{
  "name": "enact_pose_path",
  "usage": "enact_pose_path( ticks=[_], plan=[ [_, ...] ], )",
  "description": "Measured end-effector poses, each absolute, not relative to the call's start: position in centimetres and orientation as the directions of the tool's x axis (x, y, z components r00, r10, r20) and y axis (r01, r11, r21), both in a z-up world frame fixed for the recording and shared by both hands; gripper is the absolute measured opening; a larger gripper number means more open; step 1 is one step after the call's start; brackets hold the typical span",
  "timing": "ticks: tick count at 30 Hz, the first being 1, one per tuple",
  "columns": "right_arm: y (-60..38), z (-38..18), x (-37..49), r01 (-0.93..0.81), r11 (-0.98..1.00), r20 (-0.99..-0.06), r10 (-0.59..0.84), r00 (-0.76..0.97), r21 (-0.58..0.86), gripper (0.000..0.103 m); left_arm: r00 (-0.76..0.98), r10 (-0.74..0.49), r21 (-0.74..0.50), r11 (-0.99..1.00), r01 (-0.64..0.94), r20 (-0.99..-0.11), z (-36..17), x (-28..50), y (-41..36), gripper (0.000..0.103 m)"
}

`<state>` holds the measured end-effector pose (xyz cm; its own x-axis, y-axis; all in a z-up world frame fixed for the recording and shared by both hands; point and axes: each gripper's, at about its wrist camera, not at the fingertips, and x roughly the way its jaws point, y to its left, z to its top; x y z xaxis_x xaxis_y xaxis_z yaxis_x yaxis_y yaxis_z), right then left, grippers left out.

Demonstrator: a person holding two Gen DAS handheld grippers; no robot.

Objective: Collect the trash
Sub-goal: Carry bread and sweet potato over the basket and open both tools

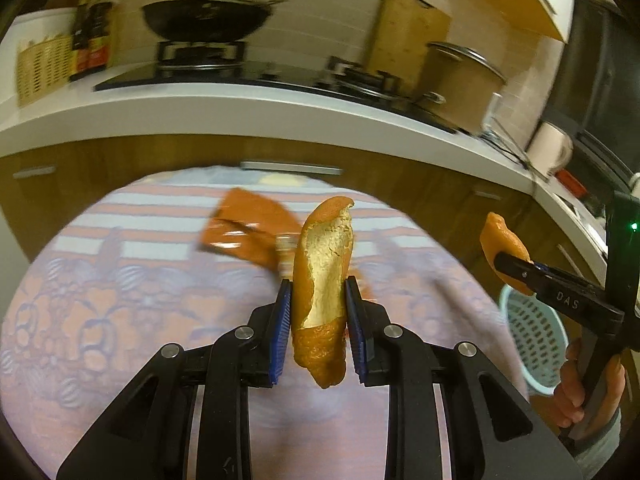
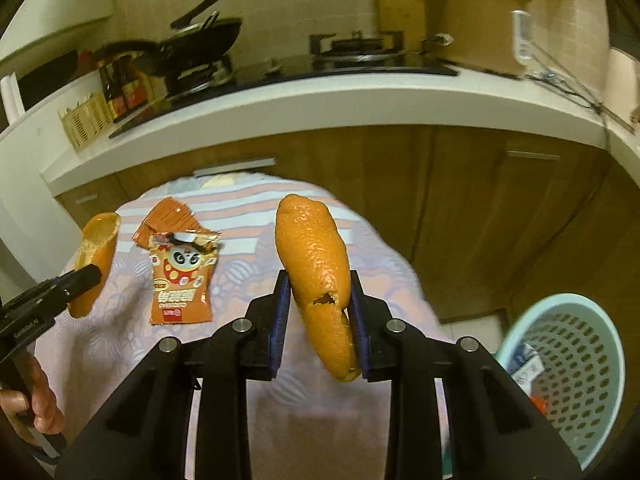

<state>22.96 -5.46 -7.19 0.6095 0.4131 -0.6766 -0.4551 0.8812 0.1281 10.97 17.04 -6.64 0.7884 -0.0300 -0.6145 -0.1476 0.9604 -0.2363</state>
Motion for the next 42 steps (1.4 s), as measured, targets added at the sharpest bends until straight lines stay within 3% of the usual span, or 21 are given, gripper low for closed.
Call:
enact_pose_path(
  ticks=[23,42],
  plan=[
    [-23.0,-5.5,21.0,-0.23,0.961,-0.631,0.274,0.726,0.152,0.025,0.737,-0.287,-0.194,0.958,0.213,-0.611,-5.1,17.2,-3.0,0.024],
    [-30.2,-11.7,21.0,-0.118,0.979,-0.749,0.204,0.63,0.168,0.025,0.59,-0.412,-0.226,0.903,0.365,-0.694,-9.5,20.8,-13.4,0.024]
  ],
)
